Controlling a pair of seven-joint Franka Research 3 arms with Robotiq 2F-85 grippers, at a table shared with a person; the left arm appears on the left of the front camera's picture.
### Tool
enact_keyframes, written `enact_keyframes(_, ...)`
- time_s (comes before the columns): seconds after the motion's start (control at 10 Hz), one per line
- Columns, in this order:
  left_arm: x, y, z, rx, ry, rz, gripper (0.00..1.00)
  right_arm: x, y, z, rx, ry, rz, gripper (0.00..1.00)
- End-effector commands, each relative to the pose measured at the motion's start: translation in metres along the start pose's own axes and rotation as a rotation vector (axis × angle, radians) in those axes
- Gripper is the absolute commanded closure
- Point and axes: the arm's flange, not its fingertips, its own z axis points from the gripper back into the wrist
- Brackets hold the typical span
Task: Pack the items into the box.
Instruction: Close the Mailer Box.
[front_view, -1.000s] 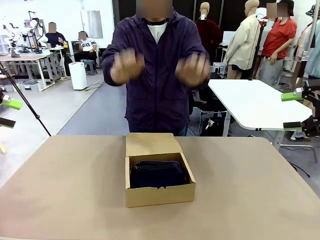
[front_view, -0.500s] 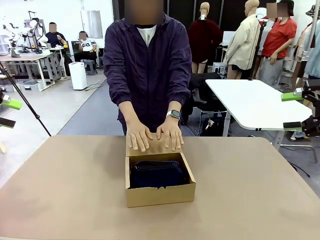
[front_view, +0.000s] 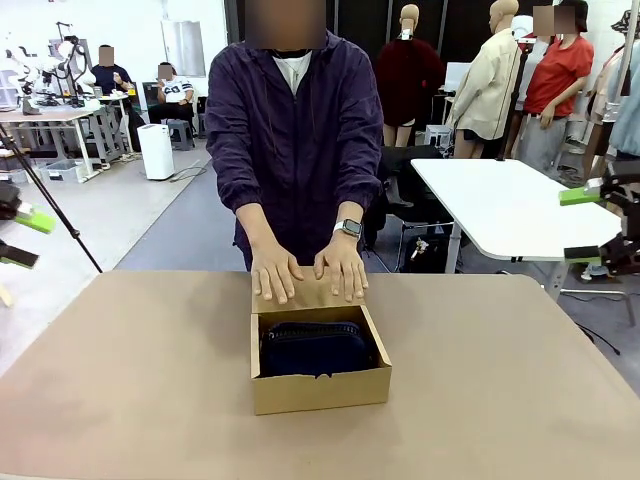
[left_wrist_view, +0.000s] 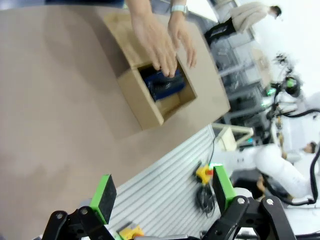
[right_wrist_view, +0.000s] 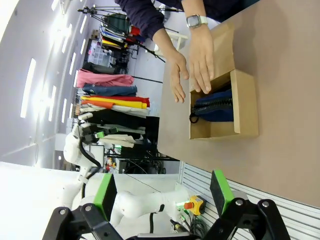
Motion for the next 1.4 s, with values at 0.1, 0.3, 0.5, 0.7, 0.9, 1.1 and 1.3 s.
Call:
enact_keyframes(0.1,0.079,0.005,-0.061,0.108,0.187,0.046,0.0,0.039,-0.004,-0.089,-0.151,0.198,0.061,0.0)
enact_keyframes(0.3,0.102,0.024,-0.113,0.194,0.185,0.056,0.0,0.065,-0.017,-0.158,-0.341,0.255,0.064,0.0)
enact_keyframes(0.5,0.109,0.045,-0.154,0.131,0.2,0.034,0.0,0.066,-0.027,-0.216,-0.508,0.333,0.131,0.0)
enact_keyframes(0.7,0.109,0.056,-0.175,0.068,0.108,0.012,0.0,0.064,-0.042,-0.241,-0.575,0.293,0.19,0.0)
enact_keyframes(0.9,0.109,0.051,-0.168,0.152,0.199,0.044,0.0,0.056,-0.039,-0.229,-0.48,0.333,0.154,0.0)
enact_keyframes(1.1,0.111,0.057,-0.176,0.129,0.176,0.037,0.0,0.06,-0.047,-0.24,-0.517,0.334,0.18,0.0)
enact_keyframes(1.3,0.152,0.098,-0.217,0.05,0.159,0.101,0.0,0.103,-0.08,-0.278,-0.557,0.26,0.175,0.0)
